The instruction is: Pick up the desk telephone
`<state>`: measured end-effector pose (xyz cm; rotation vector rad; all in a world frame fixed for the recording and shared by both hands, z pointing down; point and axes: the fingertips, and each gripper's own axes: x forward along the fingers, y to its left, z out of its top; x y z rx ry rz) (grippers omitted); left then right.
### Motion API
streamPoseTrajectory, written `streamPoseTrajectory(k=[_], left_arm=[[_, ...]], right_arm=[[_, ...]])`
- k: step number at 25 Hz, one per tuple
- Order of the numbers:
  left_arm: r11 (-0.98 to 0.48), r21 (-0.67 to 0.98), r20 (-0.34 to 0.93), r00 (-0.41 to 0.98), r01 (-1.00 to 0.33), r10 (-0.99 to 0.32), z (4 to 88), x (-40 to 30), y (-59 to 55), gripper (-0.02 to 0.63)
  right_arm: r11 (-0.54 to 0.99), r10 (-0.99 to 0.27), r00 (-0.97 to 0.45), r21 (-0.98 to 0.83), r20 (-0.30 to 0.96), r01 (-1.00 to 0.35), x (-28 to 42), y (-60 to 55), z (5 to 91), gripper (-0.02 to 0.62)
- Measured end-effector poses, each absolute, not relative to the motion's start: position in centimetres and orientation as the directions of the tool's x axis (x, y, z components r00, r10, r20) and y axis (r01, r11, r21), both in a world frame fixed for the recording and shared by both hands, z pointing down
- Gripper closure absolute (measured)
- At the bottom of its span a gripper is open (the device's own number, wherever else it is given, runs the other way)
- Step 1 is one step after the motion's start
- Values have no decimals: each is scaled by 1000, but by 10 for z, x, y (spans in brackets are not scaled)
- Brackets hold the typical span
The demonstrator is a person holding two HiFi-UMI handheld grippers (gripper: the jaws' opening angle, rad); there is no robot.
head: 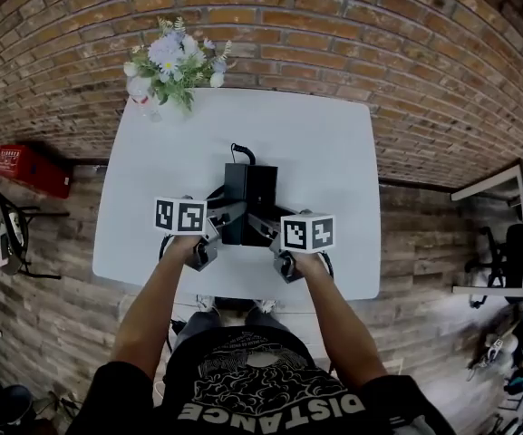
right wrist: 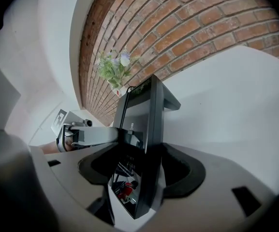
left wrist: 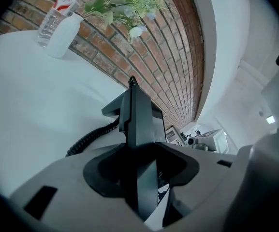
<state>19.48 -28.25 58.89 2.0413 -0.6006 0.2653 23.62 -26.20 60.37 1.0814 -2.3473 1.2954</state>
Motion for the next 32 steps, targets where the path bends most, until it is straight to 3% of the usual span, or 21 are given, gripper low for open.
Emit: streamPoseTrajectory(k=[14,32], left_arm=[[-403,741,398,835,-537,-380,571,186,-278,411],[-584,594,222,810,-553,-542,427,165,-303,411]], right_arm=[[368,-513,-689,-593,513,-716,232,-261,584,339],[540,-655,-685,-435,319,-720,214,-290,439,339]])
